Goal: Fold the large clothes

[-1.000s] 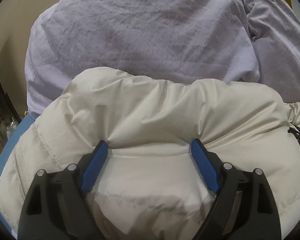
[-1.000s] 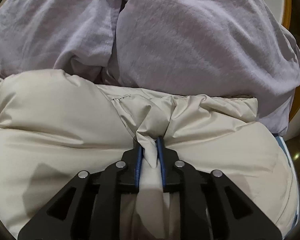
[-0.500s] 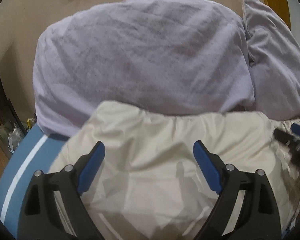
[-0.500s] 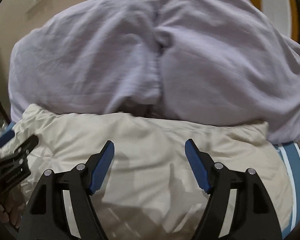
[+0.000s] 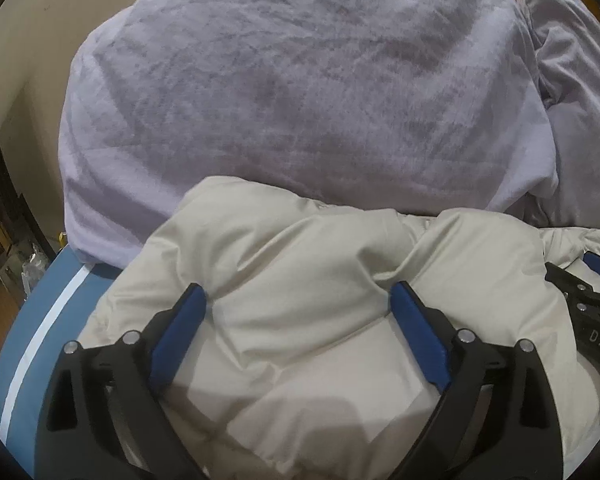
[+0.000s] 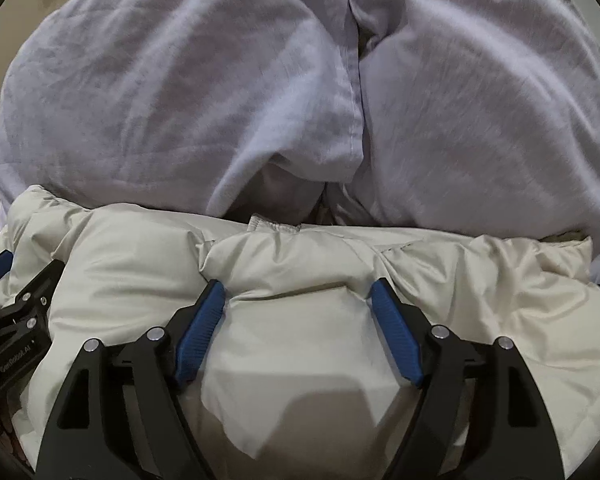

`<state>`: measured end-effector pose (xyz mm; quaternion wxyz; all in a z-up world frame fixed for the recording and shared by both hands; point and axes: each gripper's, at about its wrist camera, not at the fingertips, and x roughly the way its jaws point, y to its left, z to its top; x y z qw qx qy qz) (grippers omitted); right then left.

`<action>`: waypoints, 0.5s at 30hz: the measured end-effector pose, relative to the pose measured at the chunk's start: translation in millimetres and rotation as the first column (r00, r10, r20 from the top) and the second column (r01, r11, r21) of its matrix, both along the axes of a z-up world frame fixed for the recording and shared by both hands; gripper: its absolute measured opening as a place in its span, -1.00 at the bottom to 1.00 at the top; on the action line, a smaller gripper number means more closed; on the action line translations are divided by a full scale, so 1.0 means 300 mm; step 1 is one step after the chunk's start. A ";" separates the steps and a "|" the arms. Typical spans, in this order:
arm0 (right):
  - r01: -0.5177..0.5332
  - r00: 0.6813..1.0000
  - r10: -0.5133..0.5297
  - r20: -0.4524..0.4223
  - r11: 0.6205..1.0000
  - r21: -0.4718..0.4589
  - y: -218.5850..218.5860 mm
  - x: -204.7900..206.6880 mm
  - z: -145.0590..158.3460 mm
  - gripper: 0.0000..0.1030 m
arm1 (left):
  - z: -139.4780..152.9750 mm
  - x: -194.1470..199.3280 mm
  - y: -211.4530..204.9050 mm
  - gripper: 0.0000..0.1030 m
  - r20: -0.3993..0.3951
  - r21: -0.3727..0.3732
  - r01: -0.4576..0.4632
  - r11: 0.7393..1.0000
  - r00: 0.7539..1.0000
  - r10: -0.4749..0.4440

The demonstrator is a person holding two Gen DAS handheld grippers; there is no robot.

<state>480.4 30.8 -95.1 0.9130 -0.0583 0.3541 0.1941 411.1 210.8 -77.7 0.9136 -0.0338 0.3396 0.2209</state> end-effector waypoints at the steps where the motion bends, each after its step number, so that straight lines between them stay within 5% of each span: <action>1: 0.002 1.000 -0.002 -0.005 1.000 -0.003 0.009 0.022 -0.019 0.54 | -0.005 0.008 0.002 0.86 -0.005 -0.001 -0.001 1.000 1.000 0.001; 15: 0.012 0.998 -0.017 -0.053 0.996 -0.088 0.109 0.155 -0.134 0.67 | -0.058 0.076 0.024 0.95 -0.085 0.016 -0.025 1.000 0.996 0.026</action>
